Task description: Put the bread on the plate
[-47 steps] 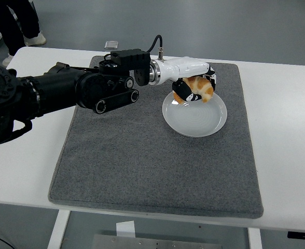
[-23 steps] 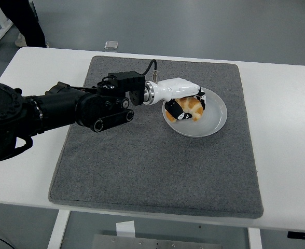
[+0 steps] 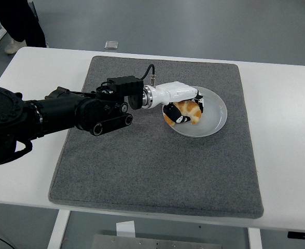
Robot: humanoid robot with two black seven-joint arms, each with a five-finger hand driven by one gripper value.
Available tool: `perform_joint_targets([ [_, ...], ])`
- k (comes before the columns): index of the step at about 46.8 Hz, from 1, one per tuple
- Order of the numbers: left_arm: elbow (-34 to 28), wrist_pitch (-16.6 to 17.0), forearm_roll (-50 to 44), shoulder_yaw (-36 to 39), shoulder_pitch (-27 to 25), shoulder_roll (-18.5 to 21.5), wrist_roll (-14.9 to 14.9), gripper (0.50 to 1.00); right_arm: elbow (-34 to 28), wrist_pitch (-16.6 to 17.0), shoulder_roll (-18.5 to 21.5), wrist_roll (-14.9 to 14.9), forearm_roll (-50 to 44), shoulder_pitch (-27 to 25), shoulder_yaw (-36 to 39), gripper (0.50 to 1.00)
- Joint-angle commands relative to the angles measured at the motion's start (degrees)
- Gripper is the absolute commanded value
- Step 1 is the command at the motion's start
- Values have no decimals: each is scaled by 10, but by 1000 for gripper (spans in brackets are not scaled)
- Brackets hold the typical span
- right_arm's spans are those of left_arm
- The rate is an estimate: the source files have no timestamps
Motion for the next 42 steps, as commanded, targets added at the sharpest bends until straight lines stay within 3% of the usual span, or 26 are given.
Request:
perform_joint_targets([
  [1,1,0,0,0,0,0,0,500,0,0,0,0,0,0,0,952],
  [29,13,18,0,0,4,0,1,500,0,0,0,0,0,0,0,952],
  [31,13,18,0,1,5,0,1,531,0,0,0,0,0,0,0,952],
  [34,13,18,-1,0,6,0,1,619,0,0,0,0,0,0,0,952],
  [42,13,18,-1,0,7,0,1,728,0,0,0,0,0,0,0,952],
])
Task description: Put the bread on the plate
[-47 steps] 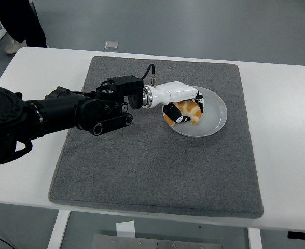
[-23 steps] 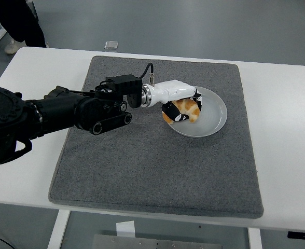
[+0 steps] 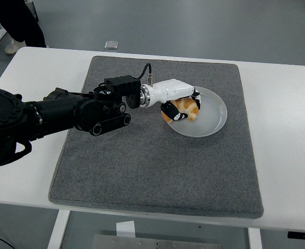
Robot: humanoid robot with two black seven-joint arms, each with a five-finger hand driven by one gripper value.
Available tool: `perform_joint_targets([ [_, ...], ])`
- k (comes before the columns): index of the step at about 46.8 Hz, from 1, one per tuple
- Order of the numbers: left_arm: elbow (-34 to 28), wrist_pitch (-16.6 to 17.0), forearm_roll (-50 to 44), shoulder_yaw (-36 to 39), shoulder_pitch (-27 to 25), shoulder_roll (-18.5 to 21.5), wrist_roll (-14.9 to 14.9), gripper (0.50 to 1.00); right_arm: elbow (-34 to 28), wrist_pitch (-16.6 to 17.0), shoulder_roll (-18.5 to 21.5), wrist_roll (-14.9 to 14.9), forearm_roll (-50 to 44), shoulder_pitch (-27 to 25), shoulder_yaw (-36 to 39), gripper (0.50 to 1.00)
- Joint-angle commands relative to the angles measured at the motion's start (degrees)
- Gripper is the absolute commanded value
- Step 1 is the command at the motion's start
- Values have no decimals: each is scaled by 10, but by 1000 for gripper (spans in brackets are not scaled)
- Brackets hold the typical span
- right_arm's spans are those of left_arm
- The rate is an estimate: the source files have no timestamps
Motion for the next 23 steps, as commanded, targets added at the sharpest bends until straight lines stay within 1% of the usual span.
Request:
perform_joint_targets([
  [1,0,0,0,0,0,0,0,735,0,0,0,0,0,0,0,952],
  [2,0,0,0,0,0,0,0,748,0,0,0,0,0,0,0,952],
  [3,0,0,0,0,0,0,0,775,0,0,0,0,0,0,0,954],
  [7,0,0,-2,0,0,0,0,829,0,0,0,0,0,0,0,952],
  [10,0,0,-5,-1,0,0,0,885,0,0,0,0,0,0,0,952],
  [11,0,0,-5,-1,1,0,0,896,0,0,0,0,0,0,0,954],
  [13,0,0,-6,-2,1,0,0,958,0,0,0,0,0,0,0,952],
  [14,0,0,-6,-2,0,0,0,979,0,0,0,0,0,0,0,952],
  [16,0,1,-6,-3,1,0,0,990,0,0,0,0,0,0,0,952],
  [23,-1,1,-11,-9,0,0,0,992,0,0,0,0,0,0,0,952],
])
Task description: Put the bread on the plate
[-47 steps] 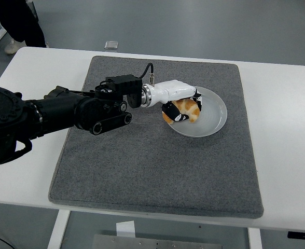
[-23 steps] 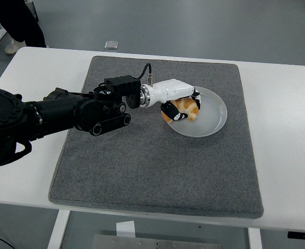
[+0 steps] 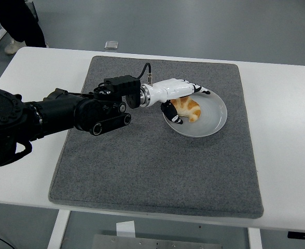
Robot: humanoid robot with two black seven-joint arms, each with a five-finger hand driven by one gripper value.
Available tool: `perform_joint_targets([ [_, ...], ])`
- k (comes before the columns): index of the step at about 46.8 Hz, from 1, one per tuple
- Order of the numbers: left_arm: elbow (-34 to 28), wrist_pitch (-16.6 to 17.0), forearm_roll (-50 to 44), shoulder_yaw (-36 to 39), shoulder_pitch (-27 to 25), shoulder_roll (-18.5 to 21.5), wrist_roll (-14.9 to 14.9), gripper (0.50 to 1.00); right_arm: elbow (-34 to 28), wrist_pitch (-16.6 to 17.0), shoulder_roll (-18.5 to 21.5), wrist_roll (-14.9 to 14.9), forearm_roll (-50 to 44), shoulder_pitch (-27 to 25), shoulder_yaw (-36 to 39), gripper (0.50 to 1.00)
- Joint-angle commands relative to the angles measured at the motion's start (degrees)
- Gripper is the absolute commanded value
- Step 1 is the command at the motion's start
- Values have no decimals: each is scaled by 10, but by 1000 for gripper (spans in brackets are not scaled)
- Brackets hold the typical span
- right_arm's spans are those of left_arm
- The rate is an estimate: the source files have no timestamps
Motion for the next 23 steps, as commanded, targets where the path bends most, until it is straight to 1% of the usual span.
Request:
perform_joint_targets([
  [1,0,2,-2,-3,-1,-1,0,992,0,0,0,0,0,0,0,952],
  [6,-6,28,-12,-11,-5,-1,0,994,0,0,0,0,0,0,0,952],
  [8,-7,33,-18,-22,-7,-1,0,994,0,0,0,0,0,0,0,952],
  [23,-6,34,-37,-118,-6,7,-1,994,0,0,0,0,0,0,0,952],
])
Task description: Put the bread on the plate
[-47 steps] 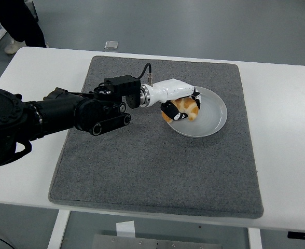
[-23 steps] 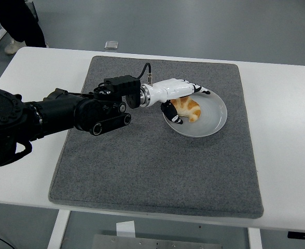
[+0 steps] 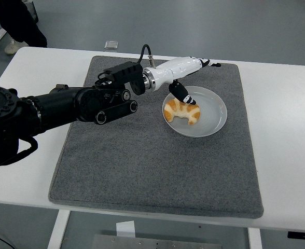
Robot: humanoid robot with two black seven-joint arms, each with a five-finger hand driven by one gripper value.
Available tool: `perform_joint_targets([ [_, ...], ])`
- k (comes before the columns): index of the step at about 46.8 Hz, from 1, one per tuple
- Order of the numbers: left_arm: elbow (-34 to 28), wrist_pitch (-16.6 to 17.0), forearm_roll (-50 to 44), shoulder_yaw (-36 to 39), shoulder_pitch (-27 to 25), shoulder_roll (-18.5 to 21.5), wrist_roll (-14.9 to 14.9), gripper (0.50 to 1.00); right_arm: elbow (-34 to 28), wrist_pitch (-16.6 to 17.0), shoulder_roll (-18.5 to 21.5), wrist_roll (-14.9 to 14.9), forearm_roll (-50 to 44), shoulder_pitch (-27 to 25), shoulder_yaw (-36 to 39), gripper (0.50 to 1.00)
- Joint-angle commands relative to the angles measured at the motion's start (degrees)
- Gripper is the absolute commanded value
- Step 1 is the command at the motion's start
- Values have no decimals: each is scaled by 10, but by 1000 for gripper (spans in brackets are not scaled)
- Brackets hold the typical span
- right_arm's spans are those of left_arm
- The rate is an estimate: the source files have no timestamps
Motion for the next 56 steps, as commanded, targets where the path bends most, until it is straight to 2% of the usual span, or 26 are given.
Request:
perform_joint_targets([
  [1,1,0,-13,-24,4,1,1,994,0,0,0,0,0,0,0,954],
  [10,31,2,-104,-58,10,3,2,994,0,0,0,0,0,0,0,952],
  [15,59,2,-192,-57,10,2,1,996,0,0,0,0,0,0,0,954],
  [26,65,-1,-389,-81,9,17,2,999,0,0,0,0,0,0,0,952],
  [32,61,-10,-455,-126,16,48,2,1000,0,0,0,0,0,0,0,952],
  [37,61,-24,-491,-175,46,56,2,1000,0,0,0,0,0,0,0,952],
  [56,60,-86,-535,-421,154,78,16,1000,0,0,0,0,0,0,0,952],
])
